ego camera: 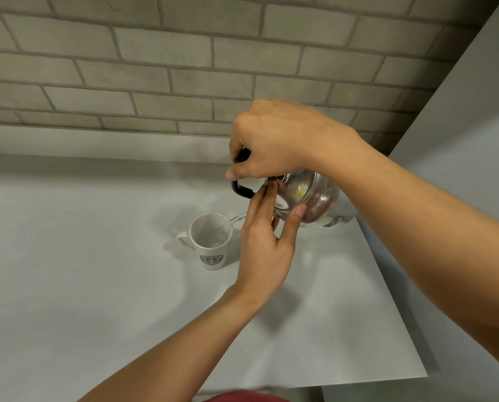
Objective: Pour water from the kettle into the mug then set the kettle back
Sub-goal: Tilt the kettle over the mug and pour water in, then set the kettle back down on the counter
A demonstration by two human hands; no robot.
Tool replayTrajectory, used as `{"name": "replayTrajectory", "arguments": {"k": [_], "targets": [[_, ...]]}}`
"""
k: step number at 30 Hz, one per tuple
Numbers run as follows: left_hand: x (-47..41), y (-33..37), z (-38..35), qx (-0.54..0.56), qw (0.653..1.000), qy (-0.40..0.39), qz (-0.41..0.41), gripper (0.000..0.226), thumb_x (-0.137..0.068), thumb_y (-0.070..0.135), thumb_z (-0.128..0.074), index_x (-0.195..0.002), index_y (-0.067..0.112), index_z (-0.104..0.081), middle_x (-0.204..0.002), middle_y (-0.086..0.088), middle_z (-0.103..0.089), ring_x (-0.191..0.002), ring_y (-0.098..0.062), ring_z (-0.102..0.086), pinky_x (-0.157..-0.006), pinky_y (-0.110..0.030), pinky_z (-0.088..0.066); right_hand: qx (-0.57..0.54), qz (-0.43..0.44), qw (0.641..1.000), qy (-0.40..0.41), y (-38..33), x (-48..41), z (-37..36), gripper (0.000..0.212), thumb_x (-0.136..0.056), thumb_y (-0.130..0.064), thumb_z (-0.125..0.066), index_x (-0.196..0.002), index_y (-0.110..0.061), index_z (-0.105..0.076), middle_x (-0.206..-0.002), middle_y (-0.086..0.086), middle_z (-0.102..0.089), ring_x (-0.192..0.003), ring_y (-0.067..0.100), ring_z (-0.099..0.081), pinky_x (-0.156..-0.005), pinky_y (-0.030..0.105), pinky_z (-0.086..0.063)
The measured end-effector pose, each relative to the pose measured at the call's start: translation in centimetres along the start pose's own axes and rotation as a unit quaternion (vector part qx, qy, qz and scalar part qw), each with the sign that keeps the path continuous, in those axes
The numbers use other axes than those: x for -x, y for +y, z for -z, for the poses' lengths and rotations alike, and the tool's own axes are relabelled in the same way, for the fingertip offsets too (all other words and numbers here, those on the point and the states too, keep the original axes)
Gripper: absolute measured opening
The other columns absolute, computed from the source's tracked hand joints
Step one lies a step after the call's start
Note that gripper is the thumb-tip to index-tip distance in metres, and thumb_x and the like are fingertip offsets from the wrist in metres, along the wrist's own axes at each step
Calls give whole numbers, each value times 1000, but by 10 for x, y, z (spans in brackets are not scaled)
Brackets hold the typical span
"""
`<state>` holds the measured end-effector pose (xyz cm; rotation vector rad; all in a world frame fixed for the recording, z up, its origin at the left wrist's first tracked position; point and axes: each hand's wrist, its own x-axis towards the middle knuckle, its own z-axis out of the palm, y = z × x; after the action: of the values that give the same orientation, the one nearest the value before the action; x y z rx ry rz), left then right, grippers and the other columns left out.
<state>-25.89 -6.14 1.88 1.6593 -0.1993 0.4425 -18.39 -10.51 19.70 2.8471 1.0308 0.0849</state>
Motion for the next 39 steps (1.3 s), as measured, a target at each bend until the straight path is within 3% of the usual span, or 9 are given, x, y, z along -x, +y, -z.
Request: {"name": "replayTrajectory", "arguments": {"k": [6,10,13,17,23,26,30,35,39], "targets": [[1,-3,1,8,1000,-5,5,58,-101,37,-64,-151,13,-48,-149,4,-51,-139,1,-46,-107,-35,-53,7,13,1000,17,1,-1,-2,34,-89,-58,-70,-88,-26,-82,-67,-7,-66,-71,21,-64,-49,26,-34],[4,-6,7,-17,999,-31,14,59,-101,38,-64,-154,18,-46,-153,6,-48,-141,-3,-47,-110,-39,-50,-20,12,999,33,9,7,-11,38,-91,-59,-66,-87,-25,-81,-69,-4,-72,-70,18,-64,-57,35,-52],[6,-10,15,-81,994,-74,2,60,-101,44,-61,-155,23,-44,-155,7,-47,-139,-3,-48,-112,-22,-42,-69,-16,996,50,21,20,-25,38,-92,-62,-63,-93,-30,-83,-75,-6,-76,-71,14,-65,-67,44,-57],[7,-15,25,-137,985,-105,-21,54,-99,42,-65,-148,24,-52,-152,9,-51,-133,8,-45,-105,-1,-31,-140,-55,981,120,35,43,-52,40,-94,-63,-62,-105,-32,-84,-91,-11,-82,-77,6,-70,-74,34,-57],[7,-28,35,-126,988,-68,-56,31,-91,41,-76,-111,28,-57,-114,14,-50,-104,-6,-59,-89,-19,-50,-281,-144,914,254,50,77,-99,30,-92,-54,-74,-103,-28,-85,-94,-21,-81,-89,4,-76,-82,31,-60],[-1,-29,32,-92,994,-53,-21,35,-98,41,-67,-123,29,-46,-123,10,-50,-112,-5,-59,-89,-36,-59,-339,-182,871,304,57,90,-117,25,-89,-53,-78,-100,-32,-85,-90,-26,-79,-87,1,-76,-77,21,-59],[-24,-26,28,-175,977,-118,-6,49,-106,43,-51,-152,32,-37,-146,10,-53,-122,-8,-61,-98,-27,-53,-386,-192,841,326,61,101,-131,15,-89,-51,-79,-97,-39,-83,-95,-28,-78,-86,-2,-76,-75,16,-58],[-46,-23,20,-218,964,-153,-4,35,-109,29,-48,-142,23,-57,-125,3,-73,-113,-21,-68,-96,-44,-54,-424,-204,823,319,65,102,-144,5,-87,-51,-79,-92,-49,-78,-91,-28,-78,-87,-2,-76,-76,16,-58],[-61,-24,17,-245,960,-137,-7,30,-108,27,-49,-135,23,-62,-117,2,-75,-107,-23,-68,-91,-44,-55,-449,-207,815,302,80,97,-155,19,-91,-47,-76,-104,-35,-83,-99,-23,-80,-95,-2,-75,-84,19,-59]]}}
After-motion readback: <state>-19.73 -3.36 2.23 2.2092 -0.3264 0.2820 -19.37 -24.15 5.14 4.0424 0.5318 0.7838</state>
